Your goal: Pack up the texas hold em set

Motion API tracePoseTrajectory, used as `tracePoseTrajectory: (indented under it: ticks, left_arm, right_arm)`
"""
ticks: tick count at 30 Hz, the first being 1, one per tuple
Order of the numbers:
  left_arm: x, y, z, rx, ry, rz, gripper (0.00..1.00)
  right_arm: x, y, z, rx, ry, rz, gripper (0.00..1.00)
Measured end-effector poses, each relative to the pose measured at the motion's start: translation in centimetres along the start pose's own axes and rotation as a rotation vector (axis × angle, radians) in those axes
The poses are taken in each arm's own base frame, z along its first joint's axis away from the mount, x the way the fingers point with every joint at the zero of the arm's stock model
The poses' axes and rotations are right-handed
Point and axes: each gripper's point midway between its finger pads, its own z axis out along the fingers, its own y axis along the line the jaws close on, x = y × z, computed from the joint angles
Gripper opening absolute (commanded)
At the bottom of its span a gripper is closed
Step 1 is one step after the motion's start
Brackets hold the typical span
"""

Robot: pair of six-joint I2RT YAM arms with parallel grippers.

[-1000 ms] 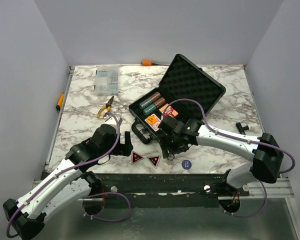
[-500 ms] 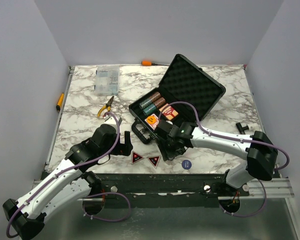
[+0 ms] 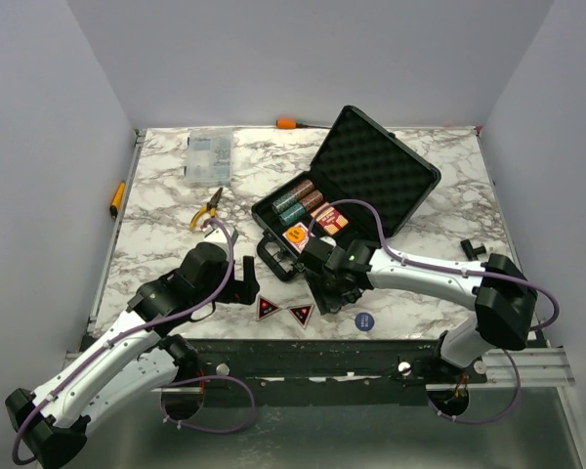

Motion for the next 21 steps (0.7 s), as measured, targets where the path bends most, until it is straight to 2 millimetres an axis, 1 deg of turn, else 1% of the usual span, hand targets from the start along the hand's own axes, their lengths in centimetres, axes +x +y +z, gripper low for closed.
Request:
tracePoseTrajectory:
  ticks: [11,17,21]
  left_arm:
    - [-0.04,0.03,-0.01,-0.002,-0.002,0.0,0.96]
    - [0.01,-0.02,-0.01,-0.001,-0.001,0.003,0.97]
    - [0.01,-0.05,-0.02,0.0,0.0,0.004,0.96]
  right_arm:
    - [-0.09,0.21,0.8,0.009,0.002,-0.006,0.56]
    - [-0.06,0.19,0.9,0.013,0.003,-0.008,0.53]
    - [-0.03,0.07,0.95,0.019,0.002,-0.008,0.49]
